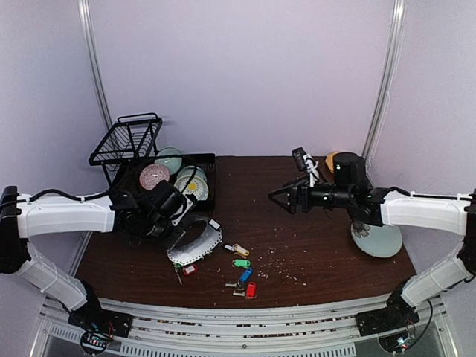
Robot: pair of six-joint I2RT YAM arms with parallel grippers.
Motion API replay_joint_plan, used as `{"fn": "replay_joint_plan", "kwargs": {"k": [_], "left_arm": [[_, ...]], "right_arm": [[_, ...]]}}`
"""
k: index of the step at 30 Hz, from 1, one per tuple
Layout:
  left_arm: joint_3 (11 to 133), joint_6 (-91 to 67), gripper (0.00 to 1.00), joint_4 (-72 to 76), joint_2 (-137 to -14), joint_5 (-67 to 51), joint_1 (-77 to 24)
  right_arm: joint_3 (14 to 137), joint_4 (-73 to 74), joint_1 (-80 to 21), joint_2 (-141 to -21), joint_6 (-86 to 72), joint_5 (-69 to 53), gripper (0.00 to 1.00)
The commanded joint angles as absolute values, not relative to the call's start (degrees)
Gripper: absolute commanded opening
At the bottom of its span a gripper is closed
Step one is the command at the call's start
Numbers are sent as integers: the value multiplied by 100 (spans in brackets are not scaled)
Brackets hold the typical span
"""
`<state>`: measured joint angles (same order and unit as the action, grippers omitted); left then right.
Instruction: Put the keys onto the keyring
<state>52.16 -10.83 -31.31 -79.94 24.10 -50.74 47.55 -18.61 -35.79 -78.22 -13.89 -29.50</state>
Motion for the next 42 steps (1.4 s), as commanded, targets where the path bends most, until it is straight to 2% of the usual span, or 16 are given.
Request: {"fn": "replay_joint_plan", "kwargs": {"k": [1, 6, 9, 11, 17, 23, 31, 33, 38, 42], "left_arm": [[5589, -125, 0, -2569, -7678, 4920, -6054], [5462, 1422, 0, -1479, -7436, 6327, -6789], [5092, 3038, 0, 59, -7292, 6910, -7116], [4959, 3870, 0, 749, -7181, 6957, -7200], [5024, 4403, 0, 1239, -7063, 6795, -7224], [5080, 4536, 0, 1252, -7076, 6749, -7240], [5071, 4623, 0, 1180, -7073, 6638, -7277], [5065, 4609, 0, 1178, -7053, 6633, -7285], [5108, 4493, 0, 1150, -7030, 6581, -7286], [5286, 3866, 0, 684, -6915, 6344, -7286]], "right_arm": [[5635, -1946, -3874, -8545, -1701, -3542, 85], [6359, -1722, -4245, -9191, -1298, -3623, 83], [6688, -1589, -4367, -9461, -1164, -3884, 83], [6805, -1590, -4381, -9526, -1160, -4111, 82], [6671, -1987, -4435, -9471, -1058, -4566, 77], [6673, -2063, -4563, -9524, -975, -4500, 54], [6897, -2261, -4636, -9722, -1085, -4500, 42], [6944, -2259, -4654, -9767, -1068, -4548, 33], [7039, -2251, -4664, -9829, -1038, -4856, 1], [6953, -2207, -4619, -9667, -918, -5056, 0]]}}
